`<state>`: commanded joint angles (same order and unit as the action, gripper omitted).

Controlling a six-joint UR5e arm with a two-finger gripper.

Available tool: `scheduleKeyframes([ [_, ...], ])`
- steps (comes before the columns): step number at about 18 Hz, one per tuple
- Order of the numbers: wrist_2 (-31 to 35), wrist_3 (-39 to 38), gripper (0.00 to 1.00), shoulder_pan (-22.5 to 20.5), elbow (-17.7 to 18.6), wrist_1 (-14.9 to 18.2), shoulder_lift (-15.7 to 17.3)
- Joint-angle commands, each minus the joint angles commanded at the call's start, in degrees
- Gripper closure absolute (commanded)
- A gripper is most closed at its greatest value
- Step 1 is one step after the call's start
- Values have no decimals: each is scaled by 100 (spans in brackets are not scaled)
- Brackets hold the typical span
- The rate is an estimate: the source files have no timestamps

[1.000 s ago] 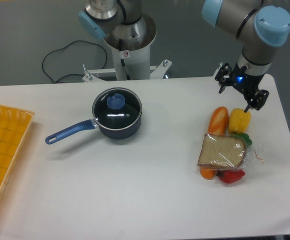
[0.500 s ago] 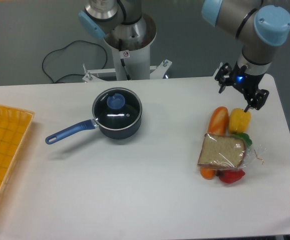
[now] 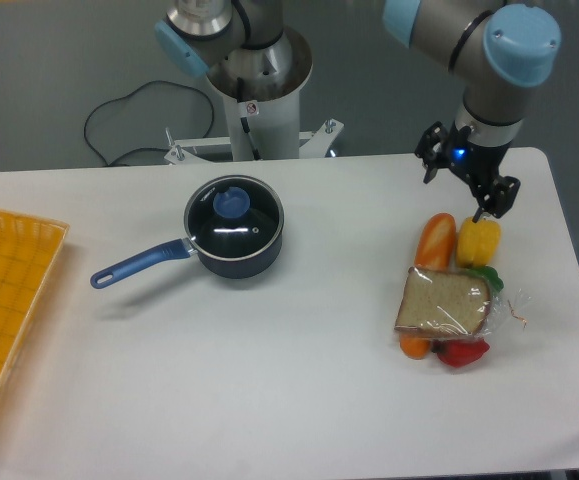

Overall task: Open the lid
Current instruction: 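Move the gripper over to the saucepan's glass lid knob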

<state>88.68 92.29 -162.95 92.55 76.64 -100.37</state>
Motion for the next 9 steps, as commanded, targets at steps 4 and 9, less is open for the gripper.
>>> scheduleKeyframes([
  [4, 9, -27, 0, -26, 237, -9, 132],
  [9, 26, -123, 0, -27, 597, -544, 317],
])
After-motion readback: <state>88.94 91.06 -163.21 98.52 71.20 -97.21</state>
